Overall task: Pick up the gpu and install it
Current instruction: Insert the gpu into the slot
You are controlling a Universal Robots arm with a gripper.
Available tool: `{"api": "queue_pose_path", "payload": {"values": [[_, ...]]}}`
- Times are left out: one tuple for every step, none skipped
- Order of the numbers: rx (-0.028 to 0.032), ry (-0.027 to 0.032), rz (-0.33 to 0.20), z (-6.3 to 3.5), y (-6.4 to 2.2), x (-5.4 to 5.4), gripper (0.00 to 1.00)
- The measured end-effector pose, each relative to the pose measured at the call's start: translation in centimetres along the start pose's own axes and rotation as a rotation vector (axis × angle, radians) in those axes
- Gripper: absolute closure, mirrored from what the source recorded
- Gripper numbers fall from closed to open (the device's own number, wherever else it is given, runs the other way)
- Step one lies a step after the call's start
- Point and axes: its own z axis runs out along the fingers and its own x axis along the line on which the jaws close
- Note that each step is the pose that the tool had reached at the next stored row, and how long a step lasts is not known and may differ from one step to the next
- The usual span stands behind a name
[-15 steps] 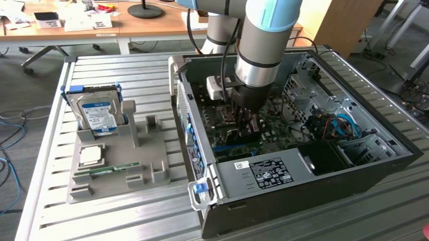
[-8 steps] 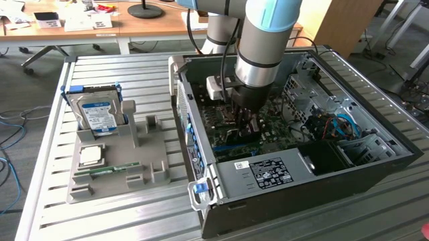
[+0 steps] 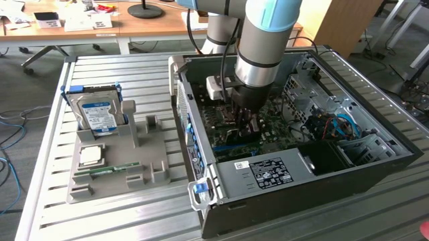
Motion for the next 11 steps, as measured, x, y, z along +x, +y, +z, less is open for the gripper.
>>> {"api": "queue_pose_path", "payload": {"values": [[0.0001, -0.0002, 0.0, 0.04, 0.02, 0.0, 0.73], [0.0001, -0.0003, 0.0, 0.06, 0.03, 0.0, 0.73], [0.0001, -0.0002, 0.0, 0.08, 0.04, 0.0, 0.73], [0.0001, -0.0002, 0.0, 0.1, 0.05, 0.0, 0.73], [0.0002, -0.0004, 0.0, 0.13, 0.06, 0.0, 0.73], [0.0003, -0.0007, 0.0, 0.18, 0.07, 0.0, 0.73], [0.0002, -0.0006, 0.0, 0.23, 0.08, 0.0, 0.73], [0.0001, -0.0004, 0.0, 0.27, 0.09, 0.0, 0.73], [0.0, -0.0002, 0.0, 0.3, 0.11, 0.01, 0.73], [-0.0001, 0.0, 0.0, 0.31, 0.11, 0.01, 0.73], [-0.0001, 0.0, 0.0, 0.32, 0.11, 0.01, 0.73]]}}
